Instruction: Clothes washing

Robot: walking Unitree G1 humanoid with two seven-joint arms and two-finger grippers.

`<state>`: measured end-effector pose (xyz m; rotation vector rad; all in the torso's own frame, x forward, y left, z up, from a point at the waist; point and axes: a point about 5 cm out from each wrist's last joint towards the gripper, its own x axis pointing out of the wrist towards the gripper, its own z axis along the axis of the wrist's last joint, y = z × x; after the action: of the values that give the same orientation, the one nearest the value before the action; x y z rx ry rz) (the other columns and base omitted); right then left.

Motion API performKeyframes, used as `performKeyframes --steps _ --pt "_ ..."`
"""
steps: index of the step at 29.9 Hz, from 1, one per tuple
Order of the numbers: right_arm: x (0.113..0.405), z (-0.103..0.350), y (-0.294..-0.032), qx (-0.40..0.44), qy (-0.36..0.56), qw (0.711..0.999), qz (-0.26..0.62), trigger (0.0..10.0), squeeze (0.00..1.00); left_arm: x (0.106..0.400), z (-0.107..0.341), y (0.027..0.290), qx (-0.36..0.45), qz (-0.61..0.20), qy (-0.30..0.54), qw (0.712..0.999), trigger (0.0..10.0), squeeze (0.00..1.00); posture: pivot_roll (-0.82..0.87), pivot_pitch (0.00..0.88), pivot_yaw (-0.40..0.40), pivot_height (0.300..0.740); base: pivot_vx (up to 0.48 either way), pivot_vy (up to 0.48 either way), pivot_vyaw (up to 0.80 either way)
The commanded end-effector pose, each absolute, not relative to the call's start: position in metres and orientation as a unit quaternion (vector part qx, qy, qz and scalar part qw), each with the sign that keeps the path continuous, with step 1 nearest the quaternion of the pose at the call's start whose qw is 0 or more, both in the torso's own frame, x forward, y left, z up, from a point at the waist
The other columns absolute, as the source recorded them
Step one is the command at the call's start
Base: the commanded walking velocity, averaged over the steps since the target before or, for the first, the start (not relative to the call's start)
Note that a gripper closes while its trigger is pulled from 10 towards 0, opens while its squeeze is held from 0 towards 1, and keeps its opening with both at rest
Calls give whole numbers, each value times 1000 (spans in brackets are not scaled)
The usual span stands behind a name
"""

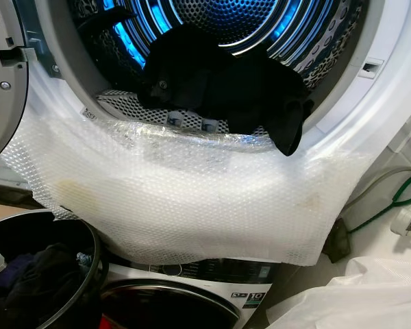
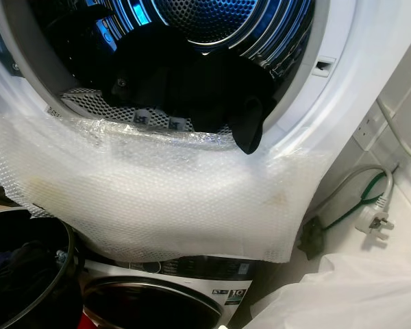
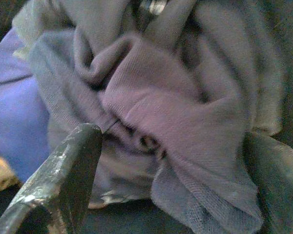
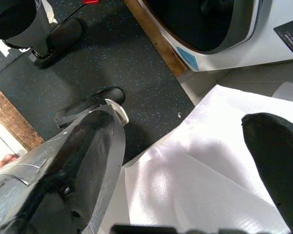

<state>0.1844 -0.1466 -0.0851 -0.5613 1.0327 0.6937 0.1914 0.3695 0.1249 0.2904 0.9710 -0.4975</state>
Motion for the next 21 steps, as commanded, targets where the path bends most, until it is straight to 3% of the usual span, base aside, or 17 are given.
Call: performKeyframes --steps 1,15,21 --pt "185 -85 -150 -258 482 776 313 10000 0 191 120 371 161 -224 472 837 10000 0 225 0 -97 740 0 0 0" --pt "185 -85 -153 -257 483 779 306 10000 0 214 88 355 153 -182 449 861 10000 0 205 0 -99 740 0 0 0" --pt "186 -85 -154 -254 483 781 304 10000 0 221 76 361 157 -122 459 866 10000 0 195 0 -101 740 0 0 0"
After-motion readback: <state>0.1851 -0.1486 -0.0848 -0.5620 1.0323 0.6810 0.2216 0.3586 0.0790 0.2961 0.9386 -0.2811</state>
